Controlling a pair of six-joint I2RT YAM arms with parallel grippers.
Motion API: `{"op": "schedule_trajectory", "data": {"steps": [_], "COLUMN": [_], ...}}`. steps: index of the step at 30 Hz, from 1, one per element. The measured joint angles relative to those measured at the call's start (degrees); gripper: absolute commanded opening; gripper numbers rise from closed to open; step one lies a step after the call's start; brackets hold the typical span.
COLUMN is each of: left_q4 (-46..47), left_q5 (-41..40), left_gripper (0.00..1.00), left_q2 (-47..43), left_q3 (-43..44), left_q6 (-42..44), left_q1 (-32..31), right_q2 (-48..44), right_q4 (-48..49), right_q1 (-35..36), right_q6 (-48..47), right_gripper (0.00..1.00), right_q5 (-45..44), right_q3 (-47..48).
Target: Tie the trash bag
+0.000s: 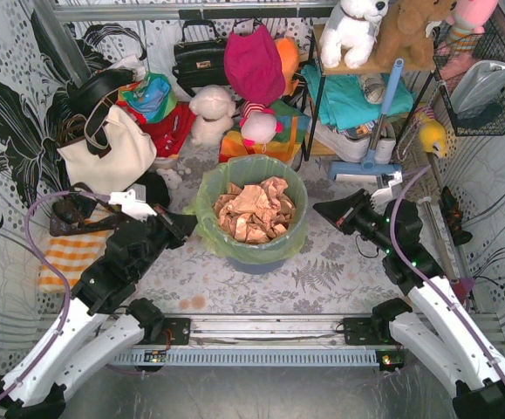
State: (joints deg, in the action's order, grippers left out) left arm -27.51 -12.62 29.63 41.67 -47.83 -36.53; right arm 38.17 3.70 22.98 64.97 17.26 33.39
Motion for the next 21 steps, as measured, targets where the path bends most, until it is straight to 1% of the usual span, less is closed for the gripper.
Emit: {"op": "schedule_trajectory", "data": {"steps": [2, 4, 5, 8, 9, 12, 17, 21], "left_q4": [-0.3, -0.6, -0.6, -0.6, -0.6, -0.5, 0.2, 1.5], "left_q5": [0.0, 0.0, 0.1, 0.3, 0.6, 1.4, 2.9, 3.3], "left_gripper": [0.0, 0.0, 0.0, 0.0, 0.0, 0.0, 0.0, 0.0], "left_q2": [0.2, 0.5, 0.6, 1.4, 1.7, 3.4, 5.5, 5.6], "left_q3": [0.0, -0.2, -0.5, -2.7, -3.8, -6.7, -9.6, -10.0], "left_q6": [0.1, 0.0, 0.0, -0.1, -0.2, -0.5, -1.1, -1.2], "left_q1": [0.0, 0.0, 0.0, 0.0, 0.0, 0.0, 0.0, 0.0], "right_q2": [0.2, 1.4, 2.3, 5.7, 7.0, 11.6, 18.3, 22.7], "right_q4": [-2.2, -4.6, -5.1, -5.4, -5.4, -5.5, -5.0, -0.9], "right_q1": [0.0, 0.0, 0.0, 0.0, 0.0, 0.0, -0.3, -2.0], "right_q6": [-0.4, -1.4, -1.8, -3.0, -3.3, -4.8, -8.0, -9.0], "right_gripper": [0.25, 0.38, 0.43, 0.52, 0.55, 0.56, 0.56, 0.56], "right_q5": [-0.8, -1.4, -1.5, -1.4, -1.4, -0.9, 0.0, 3.1], "right_q3": [0.0, 0.0, -0.1, -1.2, -1.8, -3.0, -3.1, -3.9]}}
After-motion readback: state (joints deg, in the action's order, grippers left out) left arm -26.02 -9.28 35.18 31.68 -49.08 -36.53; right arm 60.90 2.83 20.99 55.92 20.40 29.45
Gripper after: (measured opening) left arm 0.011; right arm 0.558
